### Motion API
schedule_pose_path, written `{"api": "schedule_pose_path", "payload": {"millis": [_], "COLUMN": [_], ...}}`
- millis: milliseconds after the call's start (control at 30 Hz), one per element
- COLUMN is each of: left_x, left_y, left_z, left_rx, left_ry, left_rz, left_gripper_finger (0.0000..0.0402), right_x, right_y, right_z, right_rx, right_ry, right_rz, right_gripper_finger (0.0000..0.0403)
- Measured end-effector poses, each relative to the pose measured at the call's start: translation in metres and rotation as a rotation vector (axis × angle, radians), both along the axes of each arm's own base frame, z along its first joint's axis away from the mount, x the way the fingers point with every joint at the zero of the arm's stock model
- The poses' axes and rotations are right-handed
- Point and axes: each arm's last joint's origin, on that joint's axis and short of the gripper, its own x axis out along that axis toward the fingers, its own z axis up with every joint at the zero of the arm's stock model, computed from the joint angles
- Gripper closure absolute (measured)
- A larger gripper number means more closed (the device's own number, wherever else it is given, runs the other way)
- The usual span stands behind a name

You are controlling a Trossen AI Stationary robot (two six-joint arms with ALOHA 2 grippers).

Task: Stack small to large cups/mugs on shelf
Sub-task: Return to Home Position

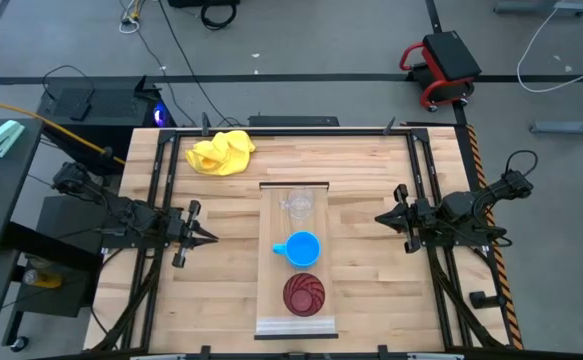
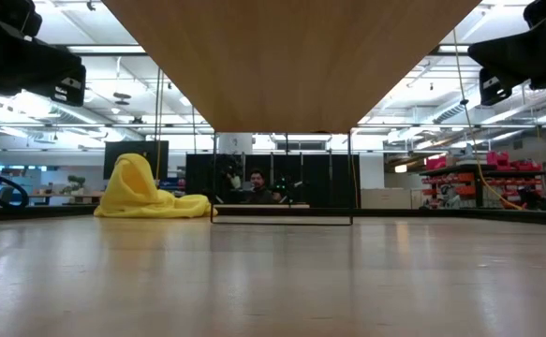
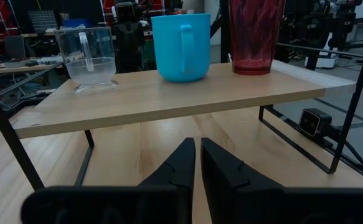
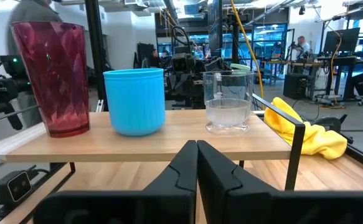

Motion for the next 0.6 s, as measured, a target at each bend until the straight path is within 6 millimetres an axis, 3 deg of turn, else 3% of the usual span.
{"api": "schedule_pose_path", "payload": {"millis": [600], "left_x": [0.0000], "left_y": [0.0000], "left_z": [0.0000], "left_rx": [0.000], "left_ry": [0.000], "left_rz": [0.000], "left_gripper_finger": [0.0369], "right_x": [0.0000], "right_y": [0.0000], "right_z": [0.0000], "right_rx": [0.000], "right_ry": [0.000], "right_rz": [0.000], "right_gripper_finger": [0.0389]}}
